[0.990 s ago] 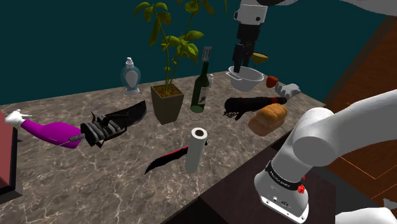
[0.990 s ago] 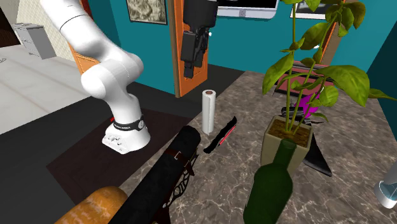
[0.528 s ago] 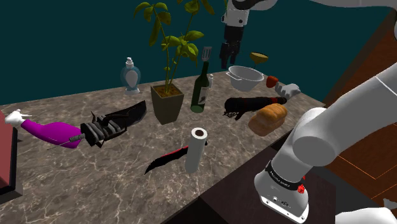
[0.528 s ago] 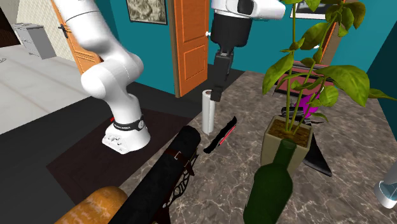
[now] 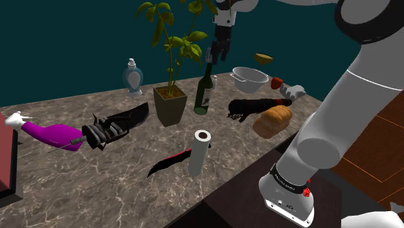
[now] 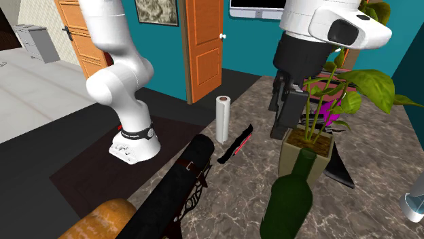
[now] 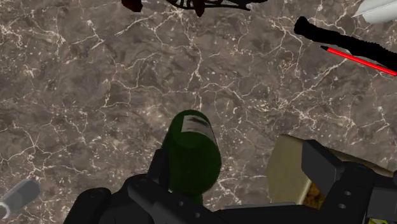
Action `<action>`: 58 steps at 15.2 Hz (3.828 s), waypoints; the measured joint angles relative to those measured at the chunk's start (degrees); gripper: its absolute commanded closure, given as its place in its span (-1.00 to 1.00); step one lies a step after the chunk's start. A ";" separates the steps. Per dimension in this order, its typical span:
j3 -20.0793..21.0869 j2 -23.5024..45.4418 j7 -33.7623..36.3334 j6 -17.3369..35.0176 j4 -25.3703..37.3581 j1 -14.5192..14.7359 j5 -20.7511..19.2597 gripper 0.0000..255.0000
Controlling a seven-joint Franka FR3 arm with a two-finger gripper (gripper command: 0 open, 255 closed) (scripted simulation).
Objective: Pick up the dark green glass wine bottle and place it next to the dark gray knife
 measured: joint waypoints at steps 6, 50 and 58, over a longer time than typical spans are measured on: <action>-1.32 14.06 -5.17 -2.08 15.14 -2.39 4.91 -1.00; -1.38 15.22 -5.26 -9.98 24.14 -2.77 5.33 1.00; -1.59 16.91 -5.63 -17.23 33.03 -3.50 5.79 1.00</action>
